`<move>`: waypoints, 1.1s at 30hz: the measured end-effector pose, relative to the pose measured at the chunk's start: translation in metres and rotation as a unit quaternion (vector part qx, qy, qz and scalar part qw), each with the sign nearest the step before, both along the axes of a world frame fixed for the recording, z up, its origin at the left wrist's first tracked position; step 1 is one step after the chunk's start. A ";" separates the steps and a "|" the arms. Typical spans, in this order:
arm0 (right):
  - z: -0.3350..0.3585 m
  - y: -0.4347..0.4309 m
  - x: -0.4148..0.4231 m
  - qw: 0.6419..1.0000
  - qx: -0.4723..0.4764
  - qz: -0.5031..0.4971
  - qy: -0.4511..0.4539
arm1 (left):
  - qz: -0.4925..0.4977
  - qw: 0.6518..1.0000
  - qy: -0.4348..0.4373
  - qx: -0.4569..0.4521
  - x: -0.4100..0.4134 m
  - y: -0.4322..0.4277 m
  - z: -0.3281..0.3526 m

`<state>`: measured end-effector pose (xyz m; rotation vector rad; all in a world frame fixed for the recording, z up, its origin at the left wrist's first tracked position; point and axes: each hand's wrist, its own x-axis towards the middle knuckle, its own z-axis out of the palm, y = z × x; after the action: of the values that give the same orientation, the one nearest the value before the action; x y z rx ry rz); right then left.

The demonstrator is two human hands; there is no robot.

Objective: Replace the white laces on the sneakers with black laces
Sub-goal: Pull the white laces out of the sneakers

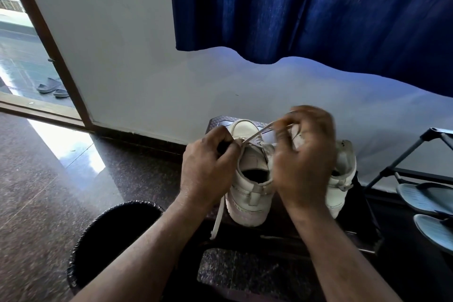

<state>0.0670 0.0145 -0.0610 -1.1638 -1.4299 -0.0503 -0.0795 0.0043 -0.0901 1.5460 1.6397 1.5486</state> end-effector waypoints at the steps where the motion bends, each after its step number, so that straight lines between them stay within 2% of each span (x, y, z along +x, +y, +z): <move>1: 0.007 -0.001 0.003 0.999 0.038 -0.011 0.031 | 0.004 1.000 0.013 0.009 0.000 0.000 0.000; 4: 0.014 -0.002 0.007 0.998 0.036 -0.011 0.043 | 0.014 0.999 0.038 0.021 0.002 0.001 -0.001; 7: 0.005 -0.002 0.003 0.998 -0.058 0.027 -0.030 | 0.011 0.999 0.025 0.023 0.002 0.000 -0.001; 12: -0.009 0.001 -0.003 0.969 -0.173 0.090 -0.149 | -0.015 0.999 -0.027 0.018 0.000 0.000 -0.001; 18: -0.014 0.005 -0.002 0.976 -0.148 0.079 -0.135 | -0.019 0.999 -0.027 0.018 -0.001 0.001 -0.004; 20: -0.006 0.001 -0.001 0.990 -0.094 0.092 -0.045 | -0.011 1.000 -0.016 0.022 -0.001 0.001 -0.003; 22: 0.008 -0.001 0.001 0.985 -0.048 0.122 0.115 | -0.009 1.000 -0.008 0.024 -0.001 0.001 -0.003; 25: 0.022 -0.004 0.003 0.919 -0.071 0.201 0.331 | -0.014 1.000 -0.013 0.023 -0.001 0.002 -0.004; 26: 0.022 -0.004 0.003 0.905 -0.103 0.214 0.352 | -0.014 1.000 -0.015 0.023 0.000 0.002 -0.004; 27: 0.018 -0.003 0.002 0.916 -0.133 0.201 0.320 | -0.014 1.000 -0.017 0.023 0.000 0.001 -0.004; 29: 0.006 0.000 0.002 0.964 -0.176 0.134 0.147 | -0.013 1.000 -0.017 0.021 0.000 0.001 -0.003; 30: 0.002 0.001 0.002 0.977 -0.176 0.109 0.058 | -0.012 1.000 -0.018 0.019 0.000 0.001 -0.003; 32: -0.001 0.002 0.002 0.981 -0.148 0.083 -0.096 | -0.010 1.000 -0.014 0.014 0.000 0.002 -0.003; 33: -0.002 0.001 0.002 0.971 -0.153 0.063 -0.173 | -0.007 1.000 -0.012 0.013 0.000 0.002 -0.003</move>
<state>0.0686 0.0160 -0.0625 -1.3585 -1.8663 0.0614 -0.0793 0.0062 -0.0930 1.5436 1.5988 1.5801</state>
